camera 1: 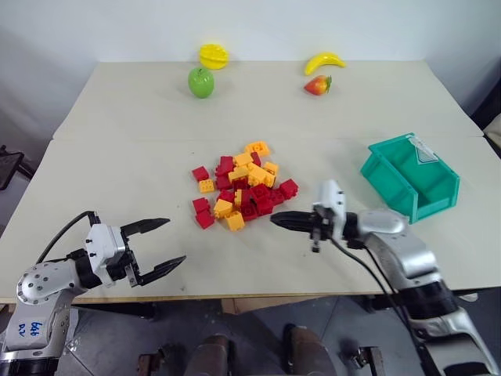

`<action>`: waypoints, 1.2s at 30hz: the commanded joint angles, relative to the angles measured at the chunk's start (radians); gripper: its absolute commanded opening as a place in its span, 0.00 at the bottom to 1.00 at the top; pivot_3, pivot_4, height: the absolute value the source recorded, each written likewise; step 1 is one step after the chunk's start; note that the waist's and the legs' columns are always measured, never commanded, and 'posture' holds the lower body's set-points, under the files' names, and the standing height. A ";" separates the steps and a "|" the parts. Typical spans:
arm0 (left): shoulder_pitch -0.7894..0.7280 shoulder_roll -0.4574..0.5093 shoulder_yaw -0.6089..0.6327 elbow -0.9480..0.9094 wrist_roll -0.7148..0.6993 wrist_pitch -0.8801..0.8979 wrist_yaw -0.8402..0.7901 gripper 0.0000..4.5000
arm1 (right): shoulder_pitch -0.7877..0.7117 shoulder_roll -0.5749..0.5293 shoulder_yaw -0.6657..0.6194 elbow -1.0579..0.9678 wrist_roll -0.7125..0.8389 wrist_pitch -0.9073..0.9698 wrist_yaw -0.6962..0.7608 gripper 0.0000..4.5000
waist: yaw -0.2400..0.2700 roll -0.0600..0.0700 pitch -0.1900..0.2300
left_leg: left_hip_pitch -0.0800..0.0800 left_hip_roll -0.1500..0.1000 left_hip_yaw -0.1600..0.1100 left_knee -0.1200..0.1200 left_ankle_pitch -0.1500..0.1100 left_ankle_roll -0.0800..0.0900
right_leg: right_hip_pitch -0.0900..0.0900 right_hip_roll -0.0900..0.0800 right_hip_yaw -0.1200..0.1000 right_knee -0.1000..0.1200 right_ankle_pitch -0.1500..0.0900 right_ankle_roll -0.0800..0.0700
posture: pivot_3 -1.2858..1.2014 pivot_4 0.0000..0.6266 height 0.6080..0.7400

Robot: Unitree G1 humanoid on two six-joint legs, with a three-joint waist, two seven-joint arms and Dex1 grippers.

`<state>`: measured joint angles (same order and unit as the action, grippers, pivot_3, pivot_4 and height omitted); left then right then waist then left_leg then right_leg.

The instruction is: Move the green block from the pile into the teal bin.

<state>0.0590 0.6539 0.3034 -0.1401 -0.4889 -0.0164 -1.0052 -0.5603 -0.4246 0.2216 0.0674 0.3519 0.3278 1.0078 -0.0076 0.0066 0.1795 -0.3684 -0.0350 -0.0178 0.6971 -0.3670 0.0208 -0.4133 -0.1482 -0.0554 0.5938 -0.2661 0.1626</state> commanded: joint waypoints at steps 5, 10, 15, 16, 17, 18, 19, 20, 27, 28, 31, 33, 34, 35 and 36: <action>-0.022 -0.040 0.048 0.010 -0.018 0.000 0.085 1.00 | -0.207 0.150 0.002 0.270 -0.136 -0.044 -0.179 0.01 | -0.007 0.000 0.000 | 0.000 -0.001 -0.002 0.000 0.000 0.000 | -0.001 0.000 -0.003 0.002 0.000 0.000 | 0.52 0.24 1.00; -0.036 -0.064 0.033 0.003 -0.013 0.007 0.110 1.00 | -0.352 0.164 -0.083 0.565 -0.180 -0.187 -0.272 0.01 | -0.019 0.000 0.000 | -0.001 -0.003 -0.003 0.000 0.000 0.000 | 0.000 -0.001 -0.005 0.002 0.000 -0.001 | 0.52 0.24 1.00; -0.068 -0.082 0.011 0.019 -0.002 0.008 0.120 1.00 | -0.420 0.160 -0.122 0.749 -0.200 -0.281 -0.246 0.01 | -0.032 0.000 0.000 | 0.000 -0.003 -0.002 -0.002 0.000 -0.001 | -0.001 0.000 -0.007 0.002 0.000 -0.001 | 0.52 0.24 1.00; -0.075 -0.084 0.007 0.023 0.000 0.008 0.121 1.00 | -0.426 0.161 -0.124 0.767 -0.207 -0.296 -0.237 0.01 | -0.036 0.000 0.000 | 0.000 -0.003 -0.002 -0.002 0.000 -0.001 | -0.001 0.000 -0.007 0.002 0.000 -0.002 | 0.52 0.24 1.00; -0.085 -0.086 0.001 0.027 0.002 0.009 0.124 1.00 | -0.421 0.161 -0.127 0.759 -0.201 -0.300 -0.210 0.01 | -0.041 0.000 0.000 | 0.000 -0.003 -0.002 -0.002 0.000 -0.001 | -0.001 0.000 -0.007 0.002 0.000 -0.002 | 0.52 0.24 1.00; -0.092 -0.089 -0.004 0.030 0.003 0.009 0.123 1.00 | -0.407 0.157 -0.126 0.733 -0.192 -0.298 -0.178 0.01 | -0.046 0.000 0.000 | 0.000 -0.003 -0.002 -0.002 0.000 -0.001 | -0.001 0.000 -0.007 0.002 0.000 -0.002 | 0.52 0.24 1.00; -0.099 -0.090 -0.008 0.035 0.003 0.009 0.122 1.00 | -0.384 0.149 -0.121 0.695 -0.185 -0.296 -0.138 0.01 | -0.048 0.000 0.000 | 0.000 -0.003 -0.002 -0.002 0.000 -0.001 | 0.000 0.000 -0.007 0.002 0.000 -0.002 | 0.52 0.24 1.00; -0.104 -0.090 -0.011 0.039 0.003 0.009 0.121 1.00 | -0.368 0.143 -0.118 0.668 -0.182 -0.295 -0.110 0.01 | -0.049 0.000 0.000 | 0.000 -0.003 -0.002 -0.002 0.000 -0.001 | 0.000 0.000 -0.007 0.002 0.000 -0.002 | 0.52 0.24 1.00; -0.126 -0.082 -0.024 0.061 -0.002 0.009 0.100 1.00 | -0.171 0.027 -0.150 0.356 -0.146 -0.241 -0.005 0.01 | -0.040 0.000 0.000 | -0.001 -0.002 -0.003 0.000 0.000 -0.001 | 0.000 -0.001 -0.007 0.002 0.000 -0.001 | 0.52 0.24 1.00; -0.125 -0.077 -0.021 0.062 -0.006 0.010 0.095 1.00 | -0.141 -0.002 -0.177 0.308 -0.121 -0.219 0.005 0.01 | -0.038 0.000 0.000 | -0.001 -0.002 -0.003 0.000 0.000 -0.001 | 0.000 -0.001 -0.008 0.002 0.000 -0.001 | 0.52 0.24 1.00; -0.112 -0.062 -0.004 0.063 -0.015 0.013 0.078 1.00 | -0.041 -0.119 -0.263 0.181 -0.051 -0.180 0.055 0.01 | -0.019 0.001 0.001 | -0.001 -0.002 -0.002 0.000 0.000 -0.001 | 0.000 -0.001 -0.008 0.001 0.000 -0.001 | 0.52 0.24 1.00; -0.096 -0.048 0.009 0.067 -0.019 0.010 0.060 1.00 | 0.038 -0.207 -0.357 0.114 0.022 -0.173 0.107 0.10 | -0.011 0.001 0.001 | -0.001 -0.002 -0.002 0.000 0.000 -0.001 | 0.000 -0.001 -0.008 0.001 0.000 -0.001 | 0.52 0.24 1.00; -0.090 -0.044 0.014 0.068 -0.021 0.009 0.055 1.00 | 0.067 -0.240 -0.390 0.089 0.054 -0.152 0.123 0.16 | -0.009 0.001 0.001 | -0.001 -0.002 -0.001 0.000 0.000 -0.001 | 0.001 -0.001 -0.008 0.000 0.000 -0.001 | 0.52 0.24 1.00; -0.087 -0.039 0.019 0.071 -0.022 0.008 0.051 1.00 | 0.100 -0.273 -0.428 0.073 0.082 -0.154 0.148 0.21 | -0.005 0.001 0.001 | -0.001 -0.002 -0.001 0.000 0.000 -0.001 | 0.001 -0.001 -0.008 -0.001 0.000 -0.001 | 0.52 0.24 1.00; -0.084 -0.037 0.024 0.072 -0.022 0.007 0.047 1.00 | 0.126 -0.296 -0.454 0.062 0.099 -0.156 0.163 0.29 | -0.002 0.001 0.001 | -0.001 -0.002 0.000 0.000 0.000 0.000 | 0.001 -0.001 -0.008 -0.001 0.000 -0.001 | 0.52 0.24 1.00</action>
<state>-0.0295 0.6060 0.3008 -0.0596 -0.4877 0.0024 -0.9450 -0.4547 -0.6957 -0.1727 0.1842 0.3918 0.1748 1.1337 -0.0094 0.0080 0.1803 -0.3692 -0.0367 -0.0177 0.6972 -0.3674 0.0204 -0.4121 -0.1492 -0.0635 0.5929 -0.2664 0.1613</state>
